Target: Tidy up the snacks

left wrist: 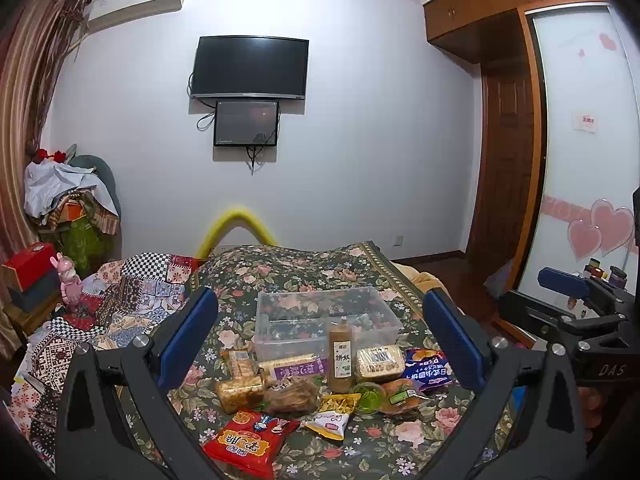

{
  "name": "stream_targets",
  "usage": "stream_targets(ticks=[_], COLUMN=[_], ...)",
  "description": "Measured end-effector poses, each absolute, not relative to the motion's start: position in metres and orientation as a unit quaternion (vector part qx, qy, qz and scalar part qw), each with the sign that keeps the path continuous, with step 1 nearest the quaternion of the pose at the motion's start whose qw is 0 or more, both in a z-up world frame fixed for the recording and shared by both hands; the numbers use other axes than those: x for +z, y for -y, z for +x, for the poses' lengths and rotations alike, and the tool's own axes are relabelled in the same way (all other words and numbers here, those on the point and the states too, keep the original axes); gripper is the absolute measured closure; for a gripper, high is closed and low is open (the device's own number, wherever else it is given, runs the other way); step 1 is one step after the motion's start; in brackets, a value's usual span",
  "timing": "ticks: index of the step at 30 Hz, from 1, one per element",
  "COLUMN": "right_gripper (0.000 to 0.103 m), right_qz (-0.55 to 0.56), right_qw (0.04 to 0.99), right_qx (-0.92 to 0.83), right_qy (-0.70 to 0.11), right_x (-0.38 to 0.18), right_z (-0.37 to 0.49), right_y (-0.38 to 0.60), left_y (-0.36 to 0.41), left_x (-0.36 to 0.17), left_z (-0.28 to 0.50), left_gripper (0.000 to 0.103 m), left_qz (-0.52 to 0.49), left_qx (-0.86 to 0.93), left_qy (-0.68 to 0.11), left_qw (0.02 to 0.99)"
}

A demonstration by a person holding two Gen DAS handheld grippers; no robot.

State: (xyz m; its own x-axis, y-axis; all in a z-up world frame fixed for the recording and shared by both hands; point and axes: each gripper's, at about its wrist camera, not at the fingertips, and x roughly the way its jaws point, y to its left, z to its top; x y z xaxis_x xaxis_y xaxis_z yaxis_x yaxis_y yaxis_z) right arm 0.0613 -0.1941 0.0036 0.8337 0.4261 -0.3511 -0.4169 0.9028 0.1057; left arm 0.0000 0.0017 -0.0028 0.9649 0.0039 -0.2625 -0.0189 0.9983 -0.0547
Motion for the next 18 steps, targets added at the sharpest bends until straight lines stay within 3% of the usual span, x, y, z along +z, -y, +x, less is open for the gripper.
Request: stream_targets(ticks=[18], right_gripper=[0.000], right_qz=[-0.004], right_qw=[0.940], right_qx=[0.208], right_qy=[-0.270], right_x=[-0.044], right_z=[0.097], right_y=[0.194], left_y=[-0.046], left_x=[-0.079], left_z=[0.045], left_gripper=[0.004], left_qz=[-0.022], left_qx=[0.020], left_qy=[-0.260], left_qw=[0.965])
